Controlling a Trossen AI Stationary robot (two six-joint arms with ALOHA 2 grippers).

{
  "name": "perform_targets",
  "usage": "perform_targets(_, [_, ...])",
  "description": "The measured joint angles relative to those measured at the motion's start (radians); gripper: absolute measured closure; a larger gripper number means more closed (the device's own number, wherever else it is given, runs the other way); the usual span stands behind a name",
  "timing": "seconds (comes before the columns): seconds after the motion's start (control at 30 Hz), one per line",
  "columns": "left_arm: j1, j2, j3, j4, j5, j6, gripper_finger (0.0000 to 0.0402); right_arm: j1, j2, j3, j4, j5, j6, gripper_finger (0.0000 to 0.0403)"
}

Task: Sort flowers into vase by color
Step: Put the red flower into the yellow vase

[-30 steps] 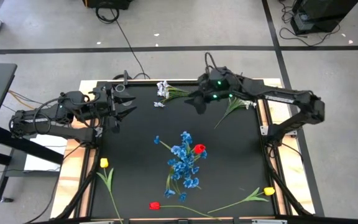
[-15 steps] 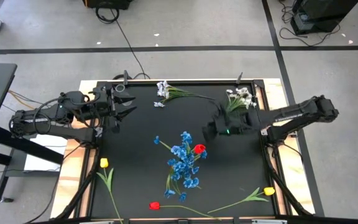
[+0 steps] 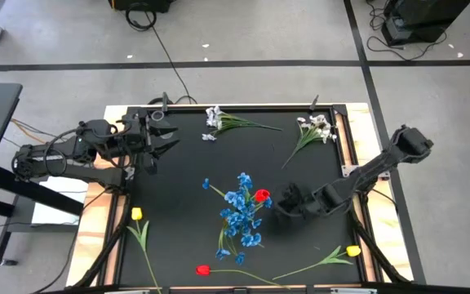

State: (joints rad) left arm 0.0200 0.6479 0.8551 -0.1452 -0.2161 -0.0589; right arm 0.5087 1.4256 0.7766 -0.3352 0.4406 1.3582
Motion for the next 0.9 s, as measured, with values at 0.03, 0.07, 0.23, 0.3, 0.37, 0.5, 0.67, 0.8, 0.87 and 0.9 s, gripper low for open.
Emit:
perform_targets(0.03, [0.0, 0.0, 0.0, 0.0, 0.0, 0.0, 0.0218, 0.007, 0.031, 0.005, 0.035, -0.01, -0.033, 0.0192])
perform_targets(0.07, [0.0, 0.0, 0.0, -0.001, 0.0, 0.0, 0.0218, 0.013, 0.061, 0.009, 0.079, -0.021, -0.068, 0.0193])
perform_targets(0.23, [0.0, 0.0, 0.0, 0.0, 0.0, 0.0, 0.0218, 0.055, 0.205, 0.057, 0.267, -0.087, -0.115, 0.0202])
perform_targets(0.3, [0.0, 0.0, 0.0, -0.001, 0.0, 0.0, 0.0218, 0.083, 0.25, 0.103, 0.295, -0.058, -0.131, 0.0207])
perform_targets(0.37, [0.0, 0.0, 0.0, -0.001, 0.0, 0.0, 0.0218, 0.112, 0.29, 0.153, 0.3, -0.016, -0.156, 0.0212])
perform_targets(0.5, [0.0, 0.0, 0.0, -0.001, 0.0, 0.0, 0.0218, 0.161, 0.386, 0.236, 0.302, 0.011, -0.24, 0.0216])
perform_targets(0.67, [0.0, 0.0, 0.0, -0.001, 0.0, 0.0, 0.0218, 0.2, 0.542, 0.31, 0.371, 0.007, -0.372, 0.0215])
perform_targets(0.8, [0.0, 0.0, 0.0, -0.001, 0.0, 0.0, 0.0218, 0.214, 0.63, 0.406, 0.424, 0.016, -0.506, 0.0216])
perform_targets(0.87, [0.0, 0.0, 0.0, 0.0, 0.0, 0.0, 0.0218, 0.221, 0.661, 0.461, 0.421, 0.044, -0.584, 0.0216])
perform_targets(0.9, [0.0, 0.0, 0.0, 0.0, 0.0, 0.0, 0.0218, 0.225, 0.674, 0.482, 0.417, 0.057, -0.634, 0.0216])
